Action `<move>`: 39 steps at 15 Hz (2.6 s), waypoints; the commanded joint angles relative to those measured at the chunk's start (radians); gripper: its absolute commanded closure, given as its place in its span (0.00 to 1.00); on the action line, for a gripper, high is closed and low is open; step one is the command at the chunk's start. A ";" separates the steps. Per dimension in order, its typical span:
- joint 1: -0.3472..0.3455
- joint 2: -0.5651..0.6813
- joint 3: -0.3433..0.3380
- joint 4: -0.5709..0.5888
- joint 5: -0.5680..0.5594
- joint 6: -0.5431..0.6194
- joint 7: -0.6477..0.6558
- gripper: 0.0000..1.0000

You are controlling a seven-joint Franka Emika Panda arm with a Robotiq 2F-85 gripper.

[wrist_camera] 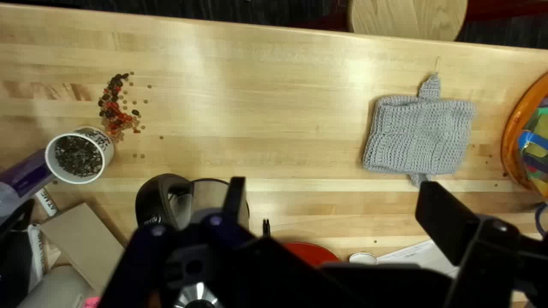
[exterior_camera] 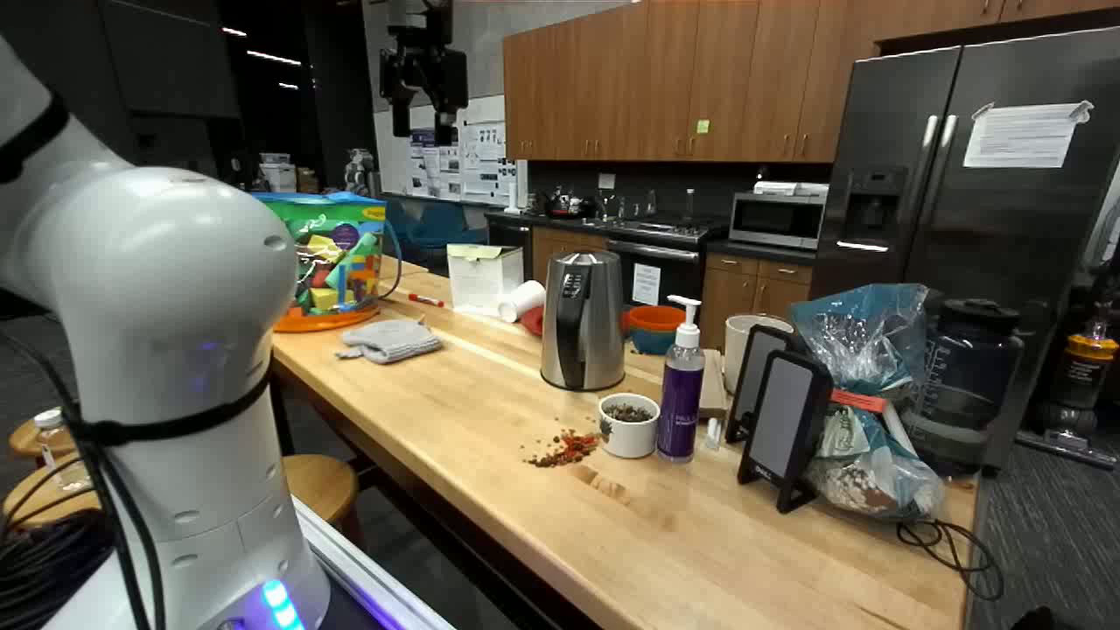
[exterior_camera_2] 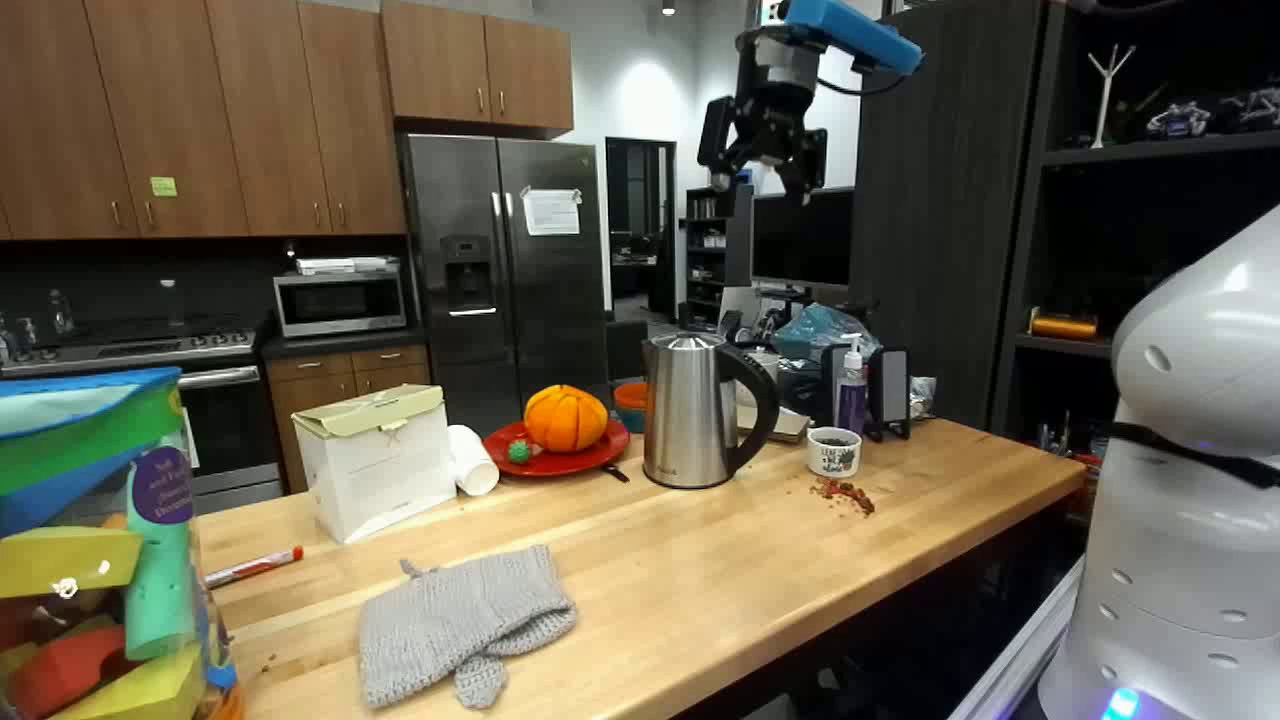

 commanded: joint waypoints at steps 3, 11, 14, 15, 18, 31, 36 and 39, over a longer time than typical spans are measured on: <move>-0.013 0.000 0.009 0.002 0.006 -0.002 -0.006 0.00; -0.005 0.003 0.005 0.004 0.006 -0.017 -0.026 0.00; -0.001 -0.023 0.013 -0.031 -0.017 0.057 -0.082 0.00; 0.001 -0.032 0.017 -0.047 -0.031 0.104 -0.109 0.00; -0.010 -0.033 0.037 -0.100 -0.097 0.312 -0.152 0.00; -0.133 0.105 0.100 -0.196 -0.221 0.646 0.173 0.00; -0.113 0.119 0.089 -0.202 -0.206 0.668 0.157 0.00; -0.105 0.135 0.098 -0.184 -0.184 0.658 0.186 0.00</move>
